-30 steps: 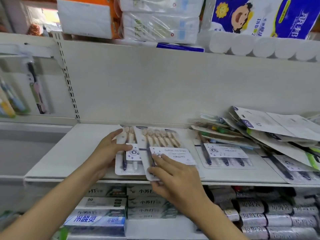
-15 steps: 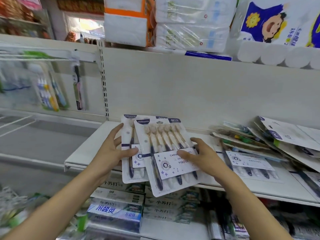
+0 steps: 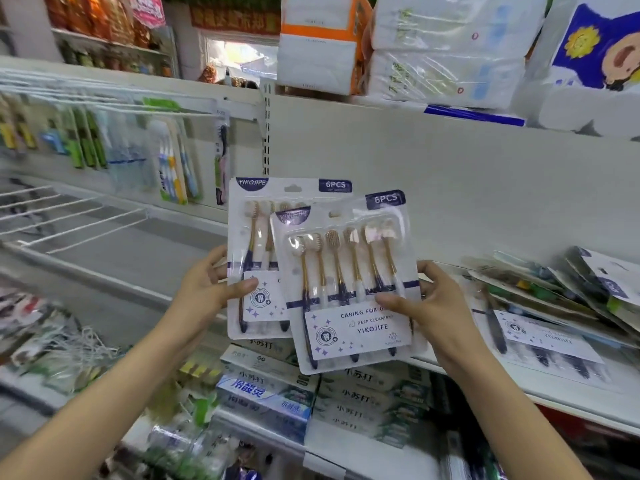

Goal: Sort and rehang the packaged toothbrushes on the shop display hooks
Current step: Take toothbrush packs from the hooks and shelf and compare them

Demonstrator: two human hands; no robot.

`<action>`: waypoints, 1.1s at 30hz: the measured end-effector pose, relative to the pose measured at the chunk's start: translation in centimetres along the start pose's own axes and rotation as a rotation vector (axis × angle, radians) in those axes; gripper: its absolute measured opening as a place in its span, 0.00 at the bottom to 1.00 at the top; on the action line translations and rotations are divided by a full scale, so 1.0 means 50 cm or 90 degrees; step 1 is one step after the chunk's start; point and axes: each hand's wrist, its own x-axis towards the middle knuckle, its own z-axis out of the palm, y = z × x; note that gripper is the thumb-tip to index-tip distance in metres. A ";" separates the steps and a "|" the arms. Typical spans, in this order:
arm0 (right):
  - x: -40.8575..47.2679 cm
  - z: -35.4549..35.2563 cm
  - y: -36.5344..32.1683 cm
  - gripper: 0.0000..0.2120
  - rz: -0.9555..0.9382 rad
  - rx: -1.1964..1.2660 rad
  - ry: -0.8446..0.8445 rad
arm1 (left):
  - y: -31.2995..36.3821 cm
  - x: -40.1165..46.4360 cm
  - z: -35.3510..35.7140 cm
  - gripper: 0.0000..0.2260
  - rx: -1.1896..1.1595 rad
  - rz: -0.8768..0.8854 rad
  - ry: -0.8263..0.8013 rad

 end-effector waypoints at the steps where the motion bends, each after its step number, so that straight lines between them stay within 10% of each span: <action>1: -0.003 0.013 -0.005 0.23 -0.010 0.013 -0.015 | 0.004 -0.014 -0.016 0.32 -0.004 0.001 0.013; 14: -0.010 0.254 -0.028 0.17 -0.056 0.107 -0.150 | 0.012 -0.188 -0.297 0.23 0.034 0.052 0.314; 33: -0.095 0.862 -0.086 0.16 -0.067 0.169 -0.263 | 0.048 -0.351 -0.879 0.25 0.124 0.057 0.446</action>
